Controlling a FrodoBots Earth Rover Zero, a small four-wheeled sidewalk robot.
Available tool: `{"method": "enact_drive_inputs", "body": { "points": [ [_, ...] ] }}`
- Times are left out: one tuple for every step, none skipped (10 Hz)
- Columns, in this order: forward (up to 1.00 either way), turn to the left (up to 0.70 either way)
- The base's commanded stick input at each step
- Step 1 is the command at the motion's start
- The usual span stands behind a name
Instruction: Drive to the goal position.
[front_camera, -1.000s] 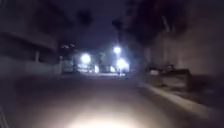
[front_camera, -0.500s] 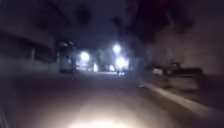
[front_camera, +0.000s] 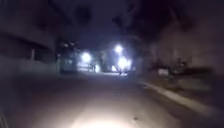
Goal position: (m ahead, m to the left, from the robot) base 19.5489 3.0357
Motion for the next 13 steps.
{"method": "enact_drive_inputs", "body": {
  "points": [
    [0.7,-0.06],
    [0.7,-0.33],
    [0.7,-0.35],
    [0.7,-0.35],
    [0.7,-0.06],
    [0.7,0.0],
    [0.7,0.0],
    [0.7,-0.16],
    [0.7,-0.35],
    [0.7,-0.35],
    [0.7,-0.35],
    [0.7,-0.31],
    [0.7,-0.13]
  ]
}}
